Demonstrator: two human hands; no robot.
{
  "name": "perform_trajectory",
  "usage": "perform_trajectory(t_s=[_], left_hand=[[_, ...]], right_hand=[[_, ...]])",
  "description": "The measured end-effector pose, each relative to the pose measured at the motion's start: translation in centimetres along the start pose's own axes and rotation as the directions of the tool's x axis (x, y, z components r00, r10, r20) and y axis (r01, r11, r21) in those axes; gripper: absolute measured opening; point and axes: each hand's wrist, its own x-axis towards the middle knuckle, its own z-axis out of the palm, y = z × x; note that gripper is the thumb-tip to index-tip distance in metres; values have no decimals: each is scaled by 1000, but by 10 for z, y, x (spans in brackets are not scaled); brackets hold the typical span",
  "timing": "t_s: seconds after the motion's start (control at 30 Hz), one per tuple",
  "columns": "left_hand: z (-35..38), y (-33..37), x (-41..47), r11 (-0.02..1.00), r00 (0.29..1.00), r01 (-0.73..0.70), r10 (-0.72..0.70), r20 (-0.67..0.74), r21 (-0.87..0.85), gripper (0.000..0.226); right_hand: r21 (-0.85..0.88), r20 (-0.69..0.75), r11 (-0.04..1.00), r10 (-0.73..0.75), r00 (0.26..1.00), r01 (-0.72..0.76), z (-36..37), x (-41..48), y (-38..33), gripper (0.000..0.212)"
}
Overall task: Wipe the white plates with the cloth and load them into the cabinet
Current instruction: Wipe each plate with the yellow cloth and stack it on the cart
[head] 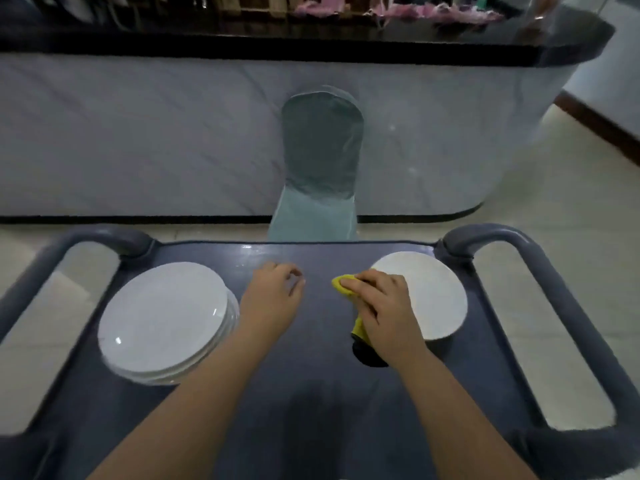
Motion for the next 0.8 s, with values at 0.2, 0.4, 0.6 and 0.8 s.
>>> perform_trajectory(t_s=[0.2,0.4,0.6,0.8], left_hand=[[-88,-92,-83,845,794,503,-536,-289,-184,14],[-108,-132,-136,594,538,778,-798,-271,-205,43],[-109,-124,-111,517,509,855,-831,-223,22,49],[-106,-126,-106,435,419,896,-895,-151,-92,45]], right_hand=[[151,130,970,-212,969,192,66,18,-50,25],[264,238,943,-268,933,204,110,12,-71,25],[291,269,934,-287,920,206,121,5,-72,28],[321,299,932,-265,917,165,114,-3,-73,24]])
